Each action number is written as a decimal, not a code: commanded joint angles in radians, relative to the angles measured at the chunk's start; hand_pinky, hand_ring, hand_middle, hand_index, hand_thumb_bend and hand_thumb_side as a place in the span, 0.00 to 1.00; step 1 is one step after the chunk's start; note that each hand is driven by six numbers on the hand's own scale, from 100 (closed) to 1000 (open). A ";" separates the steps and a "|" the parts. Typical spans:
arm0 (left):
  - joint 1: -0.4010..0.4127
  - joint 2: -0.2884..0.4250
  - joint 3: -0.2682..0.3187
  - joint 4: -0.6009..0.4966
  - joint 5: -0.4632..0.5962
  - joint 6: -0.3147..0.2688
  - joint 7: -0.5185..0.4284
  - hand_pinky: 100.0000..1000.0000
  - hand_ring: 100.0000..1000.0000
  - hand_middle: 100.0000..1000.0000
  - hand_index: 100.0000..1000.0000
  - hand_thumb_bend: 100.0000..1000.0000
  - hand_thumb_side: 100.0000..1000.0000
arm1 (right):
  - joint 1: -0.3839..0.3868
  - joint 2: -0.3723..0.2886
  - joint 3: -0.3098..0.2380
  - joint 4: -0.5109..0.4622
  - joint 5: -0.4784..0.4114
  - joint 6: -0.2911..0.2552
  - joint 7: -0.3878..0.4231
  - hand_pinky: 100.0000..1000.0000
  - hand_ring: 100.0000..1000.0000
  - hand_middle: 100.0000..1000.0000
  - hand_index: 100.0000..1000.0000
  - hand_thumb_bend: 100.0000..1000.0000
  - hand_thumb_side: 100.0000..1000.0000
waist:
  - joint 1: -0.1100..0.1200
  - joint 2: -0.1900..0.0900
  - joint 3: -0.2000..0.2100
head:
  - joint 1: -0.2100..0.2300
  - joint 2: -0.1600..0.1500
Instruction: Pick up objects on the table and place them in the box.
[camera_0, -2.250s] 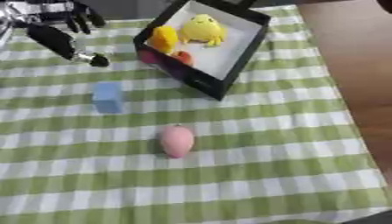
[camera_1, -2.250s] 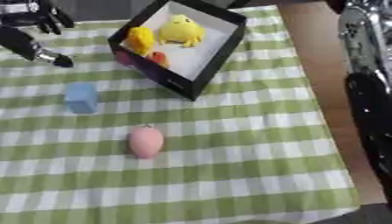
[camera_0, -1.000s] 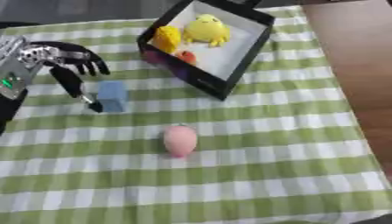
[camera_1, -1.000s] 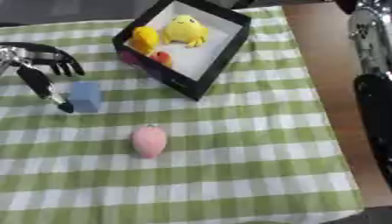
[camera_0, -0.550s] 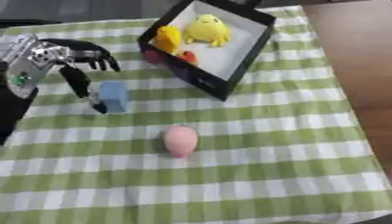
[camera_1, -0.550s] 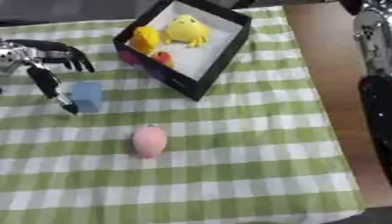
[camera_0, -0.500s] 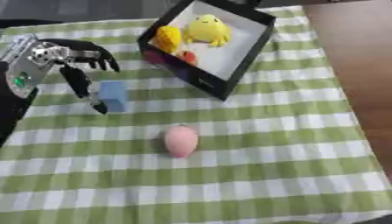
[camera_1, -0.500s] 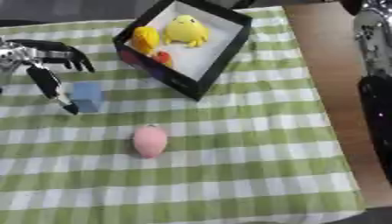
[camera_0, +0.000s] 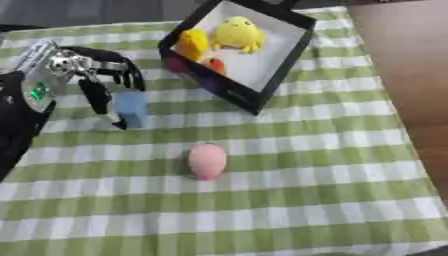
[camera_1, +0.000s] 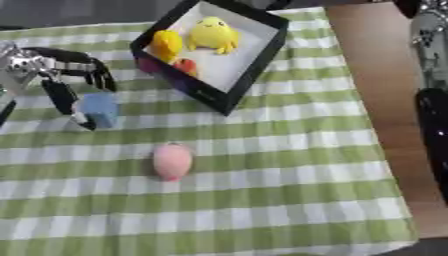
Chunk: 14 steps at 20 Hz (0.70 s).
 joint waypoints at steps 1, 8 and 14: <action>-0.034 0.034 0.008 -0.052 0.011 0.015 0.006 0.66 0.60 0.56 0.64 0.32 0.00 | -0.018 -0.027 -0.006 -0.013 0.000 0.000 0.001 0.97 0.79 0.81 0.83 0.15 0.23 | -0.003 -0.023 -0.002 | 0.003 -0.002; -0.131 0.051 0.042 -0.103 -0.019 0.037 0.083 0.63 0.58 0.53 0.59 0.31 0.00 | -0.039 -0.023 -0.001 -0.017 -0.003 0.000 0.004 0.97 0.79 0.81 0.83 0.15 0.22 | 0.009 -0.018 -0.032 | 0.032 -0.002; -0.178 -0.017 0.125 -0.016 -0.157 0.025 0.225 0.63 0.57 0.52 0.57 0.33 0.00 | -0.075 -0.005 0.005 -0.027 -0.012 0.001 0.005 0.97 0.79 0.81 0.83 0.16 0.22 | 0.019 -0.004 -0.082 | 0.082 -0.010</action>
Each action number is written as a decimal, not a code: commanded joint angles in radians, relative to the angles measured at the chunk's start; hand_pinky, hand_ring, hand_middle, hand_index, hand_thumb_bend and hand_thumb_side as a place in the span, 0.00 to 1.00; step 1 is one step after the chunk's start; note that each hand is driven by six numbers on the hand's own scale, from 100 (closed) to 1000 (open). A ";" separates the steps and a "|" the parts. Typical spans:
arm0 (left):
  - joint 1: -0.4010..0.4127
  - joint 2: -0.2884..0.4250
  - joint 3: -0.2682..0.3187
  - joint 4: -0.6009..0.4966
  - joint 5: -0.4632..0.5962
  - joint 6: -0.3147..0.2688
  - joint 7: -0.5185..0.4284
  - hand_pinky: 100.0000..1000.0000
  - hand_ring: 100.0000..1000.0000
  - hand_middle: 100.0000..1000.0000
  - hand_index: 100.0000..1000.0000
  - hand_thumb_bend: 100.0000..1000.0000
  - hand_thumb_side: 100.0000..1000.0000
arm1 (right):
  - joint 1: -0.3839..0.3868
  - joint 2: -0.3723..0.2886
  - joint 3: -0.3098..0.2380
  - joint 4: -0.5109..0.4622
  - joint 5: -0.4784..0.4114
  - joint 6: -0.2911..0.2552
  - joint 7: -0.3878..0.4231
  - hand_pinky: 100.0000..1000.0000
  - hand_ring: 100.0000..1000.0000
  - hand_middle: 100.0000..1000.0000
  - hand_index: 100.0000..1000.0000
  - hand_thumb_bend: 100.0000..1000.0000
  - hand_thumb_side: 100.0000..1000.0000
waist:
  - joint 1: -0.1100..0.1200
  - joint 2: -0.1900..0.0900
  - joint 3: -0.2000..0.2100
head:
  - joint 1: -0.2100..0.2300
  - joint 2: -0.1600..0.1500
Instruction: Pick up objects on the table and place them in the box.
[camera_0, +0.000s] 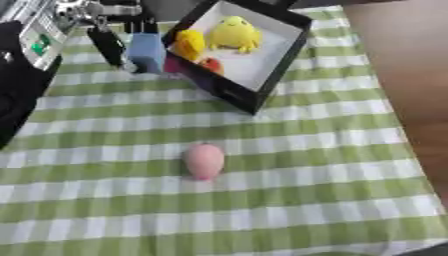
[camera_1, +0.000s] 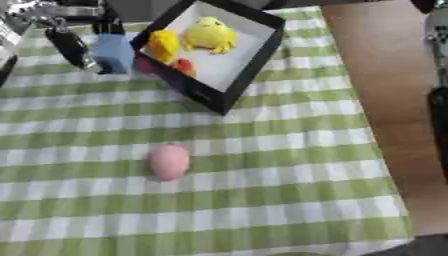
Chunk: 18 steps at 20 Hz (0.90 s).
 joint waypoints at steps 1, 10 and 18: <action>-0.032 -0.026 0.053 0.054 -0.079 -0.011 0.072 0.63 0.57 0.52 0.57 0.33 0.00 | -0.028 -0.006 -0.003 -0.021 -0.008 0.001 0.002 0.97 0.79 0.81 0.83 0.16 0.22 | 0.011 -0.002 -0.012 | 0.023 -0.013; -0.056 -0.098 0.128 0.181 -0.258 -0.059 0.242 0.63 0.57 0.53 0.58 0.35 0.00 | -0.049 0.023 0.005 -0.018 -0.006 0.017 0.015 0.97 0.79 0.81 0.83 0.16 0.22 | 0.025 0.018 -0.049 | 0.057 -0.035; -0.089 -0.179 0.215 0.216 -0.379 0.017 0.369 0.61 0.55 0.50 0.56 0.33 0.00 | -0.065 0.051 0.015 -0.011 0.001 0.030 0.035 0.97 0.79 0.81 0.83 0.16 0.23 | 0.028 0.044 -0.083 | 0.097 -0.059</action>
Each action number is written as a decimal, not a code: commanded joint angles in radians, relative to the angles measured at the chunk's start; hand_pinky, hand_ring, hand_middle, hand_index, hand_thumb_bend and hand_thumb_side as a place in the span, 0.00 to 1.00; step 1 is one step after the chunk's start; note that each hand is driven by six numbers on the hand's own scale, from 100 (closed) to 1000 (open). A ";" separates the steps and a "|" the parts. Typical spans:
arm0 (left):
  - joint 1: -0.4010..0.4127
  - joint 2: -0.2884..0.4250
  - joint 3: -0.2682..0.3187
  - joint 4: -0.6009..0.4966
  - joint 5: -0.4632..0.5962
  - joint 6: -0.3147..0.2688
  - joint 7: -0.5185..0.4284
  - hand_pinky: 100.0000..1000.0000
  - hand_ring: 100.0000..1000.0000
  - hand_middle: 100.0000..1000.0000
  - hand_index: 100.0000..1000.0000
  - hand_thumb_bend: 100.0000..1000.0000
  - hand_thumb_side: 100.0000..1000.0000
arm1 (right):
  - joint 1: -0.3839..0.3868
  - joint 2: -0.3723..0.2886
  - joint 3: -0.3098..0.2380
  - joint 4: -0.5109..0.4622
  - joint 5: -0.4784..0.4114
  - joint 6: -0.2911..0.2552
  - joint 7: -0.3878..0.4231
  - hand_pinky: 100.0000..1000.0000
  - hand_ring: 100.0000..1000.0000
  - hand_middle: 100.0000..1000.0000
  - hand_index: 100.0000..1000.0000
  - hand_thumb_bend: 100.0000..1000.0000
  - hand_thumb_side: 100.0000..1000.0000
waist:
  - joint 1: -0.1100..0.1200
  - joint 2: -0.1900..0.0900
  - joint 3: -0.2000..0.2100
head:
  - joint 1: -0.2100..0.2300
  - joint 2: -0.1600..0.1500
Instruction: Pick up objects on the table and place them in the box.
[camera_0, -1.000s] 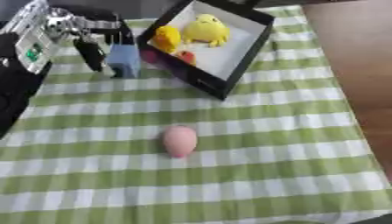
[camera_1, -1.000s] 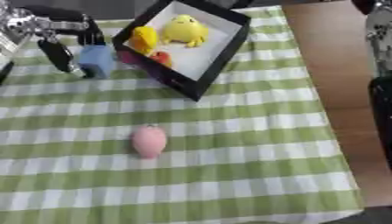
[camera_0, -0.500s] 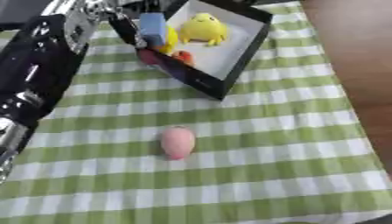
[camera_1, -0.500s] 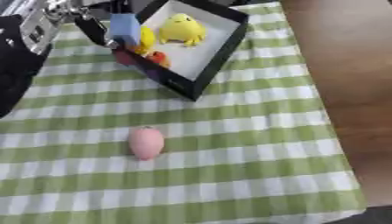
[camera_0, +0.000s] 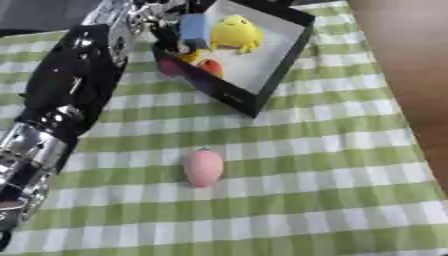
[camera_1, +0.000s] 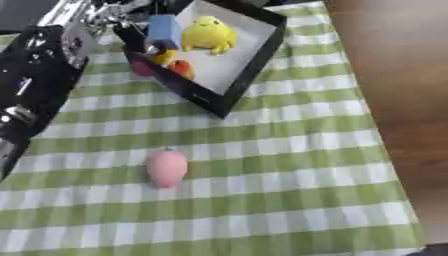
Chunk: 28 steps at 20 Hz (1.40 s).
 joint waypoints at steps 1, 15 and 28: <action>-0.028 -0.011 0.031 0.015 -0.044 0.014 0.055 0.61 0.55 0.50 0.56 0.33 0.00 | -0.023 -0.005 -0.004 -0.008 0.005 0.001 0.006 0.97 0.79 0.81 0.83 0.16 0.23 | 0.007 0.001 -0.004 | 0.008 -0.018; -0.017 -0.038 0.054 0.078 -0.069 0.012 0.076 0.73 0.70 0.70 0.78 0.57 0.00 | -0.026 -0.004 -0.003 -0.006 0.008 0.002 0.010 0.97 0.79 0.81 0.83 0.16 0.23 | 0.007 0.010 -0.020 | 0.019 -0.017; 0.006 -0.018 0.053 0.028 0.004 0.001 0.115 0.77 0.77 0.76 0.85 0.75 0.32 | -0.021 -0.013 -0.005 -0.004 0.001 -0.005 0.005 0.97 0.79 0.80 0.82 0.16 0.23 | -0.009 -0.010 -0.005 | 0.000 0.009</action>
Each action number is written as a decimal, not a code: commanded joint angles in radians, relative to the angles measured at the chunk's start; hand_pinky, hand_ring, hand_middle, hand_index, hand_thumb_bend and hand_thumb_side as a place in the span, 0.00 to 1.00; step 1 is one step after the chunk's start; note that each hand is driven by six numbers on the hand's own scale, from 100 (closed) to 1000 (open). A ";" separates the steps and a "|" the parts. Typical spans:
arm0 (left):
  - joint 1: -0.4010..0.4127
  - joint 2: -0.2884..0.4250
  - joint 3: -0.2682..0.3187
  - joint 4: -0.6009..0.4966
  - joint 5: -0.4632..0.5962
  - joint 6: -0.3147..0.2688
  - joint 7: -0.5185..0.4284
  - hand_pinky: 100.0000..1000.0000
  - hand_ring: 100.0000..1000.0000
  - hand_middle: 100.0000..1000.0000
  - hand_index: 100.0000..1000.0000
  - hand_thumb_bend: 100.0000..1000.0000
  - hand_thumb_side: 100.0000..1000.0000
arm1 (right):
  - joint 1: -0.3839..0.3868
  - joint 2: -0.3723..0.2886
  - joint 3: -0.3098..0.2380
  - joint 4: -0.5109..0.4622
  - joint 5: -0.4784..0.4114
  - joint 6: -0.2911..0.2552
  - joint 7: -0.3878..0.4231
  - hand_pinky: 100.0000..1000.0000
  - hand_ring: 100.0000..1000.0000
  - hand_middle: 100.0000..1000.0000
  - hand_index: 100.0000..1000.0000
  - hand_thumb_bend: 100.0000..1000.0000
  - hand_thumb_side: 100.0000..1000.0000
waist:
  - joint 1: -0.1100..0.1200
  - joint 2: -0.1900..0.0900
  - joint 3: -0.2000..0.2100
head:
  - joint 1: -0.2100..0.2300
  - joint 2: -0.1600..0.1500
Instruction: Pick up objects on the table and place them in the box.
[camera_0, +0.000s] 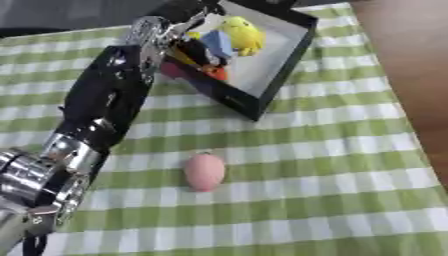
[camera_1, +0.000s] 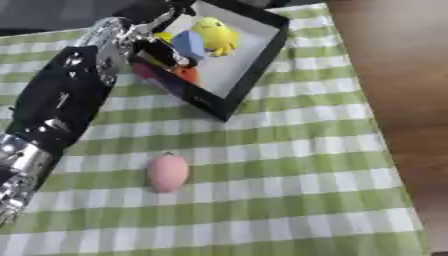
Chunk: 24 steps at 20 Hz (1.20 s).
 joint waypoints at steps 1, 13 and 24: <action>-0.011 0.035 0.004 -0.033 0.040 -0.002 0.017 0.76 0.75 0.75 0.84 0.68 0.30 | -0.009 -0.024 -0.006 -0.007 -0.003 -0.008 -0.003 0.97 0.79 0.80 0.82 0.16 0.23 | -0.011 -0.024 0.007 | -0.009 0.011; 0.026 0.017 -0.153 -0.265 0.191 0.016 -0.001 0.75 0.73 0.73 0.81 0.52 0.24 | 0.037 -0.055 -0.051 -0.023 -0.025 -0.031 -0.063 0.96 0.79 0.80 0.82 0.17 0.21 | -0.032 -0.073 0.086 | -0.078 0.040; 0.106 0.021 -0.319 -0.483 0.366 0.040 -0.187 0.77 0.75 0.76 0.84 0.53 0.30 | 0.106 -0.101 -0.078 -0.031 -0.028 -0.040 -0.102 0.96 0.79 0.80 0.82 0.17 0.20 | -0.027 -0.121 0.178 | -0.210 0.040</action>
